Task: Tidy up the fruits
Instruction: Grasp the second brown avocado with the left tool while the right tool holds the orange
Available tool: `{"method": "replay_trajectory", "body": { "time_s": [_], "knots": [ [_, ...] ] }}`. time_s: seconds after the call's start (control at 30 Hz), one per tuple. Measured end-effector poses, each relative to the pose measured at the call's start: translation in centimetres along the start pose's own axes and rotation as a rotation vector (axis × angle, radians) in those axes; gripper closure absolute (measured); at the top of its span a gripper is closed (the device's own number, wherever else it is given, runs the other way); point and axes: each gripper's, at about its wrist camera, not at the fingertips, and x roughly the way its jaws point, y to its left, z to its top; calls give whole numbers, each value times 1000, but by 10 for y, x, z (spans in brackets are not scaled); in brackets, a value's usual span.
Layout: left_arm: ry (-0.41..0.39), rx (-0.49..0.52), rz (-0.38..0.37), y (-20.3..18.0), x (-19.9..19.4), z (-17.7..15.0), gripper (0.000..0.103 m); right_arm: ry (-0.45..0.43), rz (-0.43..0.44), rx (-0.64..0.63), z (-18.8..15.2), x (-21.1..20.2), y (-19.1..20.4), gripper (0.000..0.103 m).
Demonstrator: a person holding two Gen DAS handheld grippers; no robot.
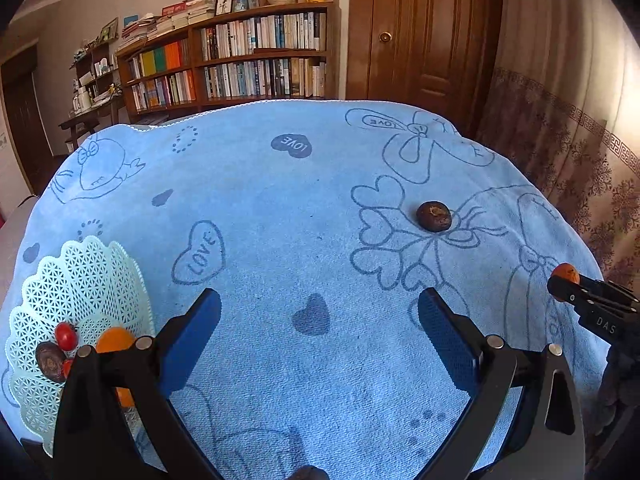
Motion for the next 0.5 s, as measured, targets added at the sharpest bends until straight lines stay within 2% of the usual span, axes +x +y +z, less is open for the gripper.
{"method": "replay_trajectory", "body": {
  "time_s": [0.33,0.4,0.43,0.5],
  "knots": [
    [36,79,-81,-62,72,35,3,3,71,16,-1,11,-4,64],
    [56,85,-98,-70,87,43,7,10,80,28,-2,15,-6,64],
    [65,86,-111,-74,94,46,12,16,84,34,-2,17,-8,64],
    [83,89,-137,-82,104,52,14,27,92,46,-2,21,-10,64]
  ]
}}
